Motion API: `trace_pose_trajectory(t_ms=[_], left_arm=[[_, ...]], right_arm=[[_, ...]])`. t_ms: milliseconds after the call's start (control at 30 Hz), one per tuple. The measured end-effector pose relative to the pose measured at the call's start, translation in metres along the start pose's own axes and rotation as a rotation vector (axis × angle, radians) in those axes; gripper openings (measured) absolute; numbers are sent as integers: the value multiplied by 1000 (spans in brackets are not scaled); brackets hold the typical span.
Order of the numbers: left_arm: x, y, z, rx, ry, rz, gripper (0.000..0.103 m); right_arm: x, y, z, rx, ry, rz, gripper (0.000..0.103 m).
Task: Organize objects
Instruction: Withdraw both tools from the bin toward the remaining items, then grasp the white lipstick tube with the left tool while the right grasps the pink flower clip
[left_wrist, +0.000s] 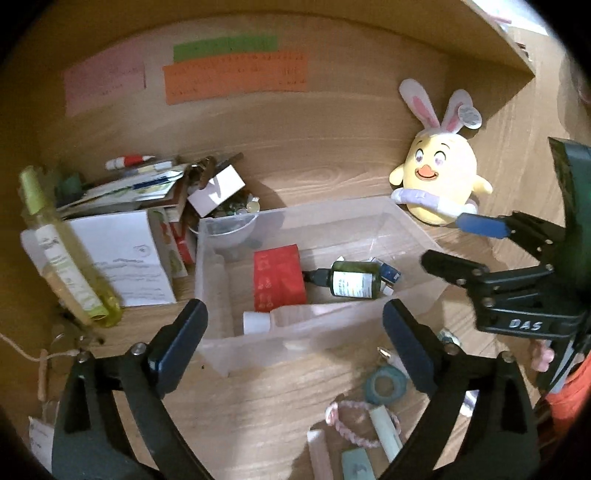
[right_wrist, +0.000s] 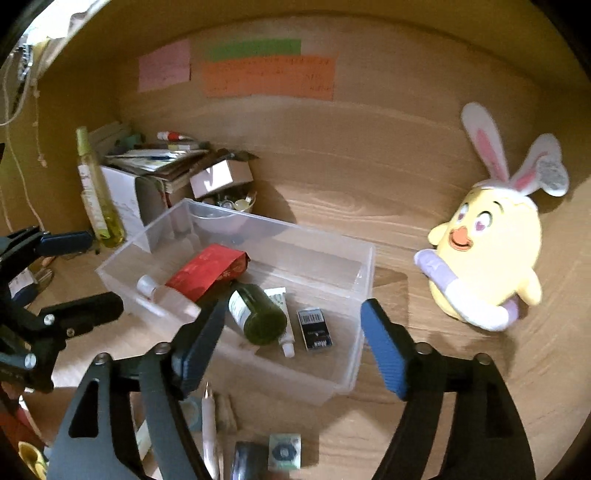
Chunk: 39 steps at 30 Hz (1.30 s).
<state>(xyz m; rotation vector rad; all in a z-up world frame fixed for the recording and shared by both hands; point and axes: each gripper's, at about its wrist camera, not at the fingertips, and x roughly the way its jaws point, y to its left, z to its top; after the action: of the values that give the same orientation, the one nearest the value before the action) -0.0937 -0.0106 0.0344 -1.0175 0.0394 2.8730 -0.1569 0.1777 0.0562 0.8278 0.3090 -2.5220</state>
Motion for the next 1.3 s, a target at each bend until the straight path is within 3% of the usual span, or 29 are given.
trace_pose_trajectory(t_ms=[200,433,567,833,1067,1167,1233,1300], left_arm=[[-13,1,-25,5,16,26,99],[-2,8,-67,-37,108,29,99],[4,11,-87,-67,168,16,74],[2,1,-109,-64,190,-14,64],[8,-3,-118,-43,228,-25,44],[6,-4,-121,-36,213,-5,38],[5,-2,-122,-42,205,2,33],[5,-1,-122,-49,198,8,20]], right_arm=[[-27,-7,-28,23,-19,-17,77],[-31,-17,-73,45,54,-66,77],[-28,-21,-94,51,107,-93,77],[-27,-24,-120,93,166,-79,77],[-17,-13,-131,76,213,-40,75],[-12,-9,-132,70,224,-24,63],[-10,-7,-133,69,219,-12,48],[-10,-4,-132,66,212,1,35]])
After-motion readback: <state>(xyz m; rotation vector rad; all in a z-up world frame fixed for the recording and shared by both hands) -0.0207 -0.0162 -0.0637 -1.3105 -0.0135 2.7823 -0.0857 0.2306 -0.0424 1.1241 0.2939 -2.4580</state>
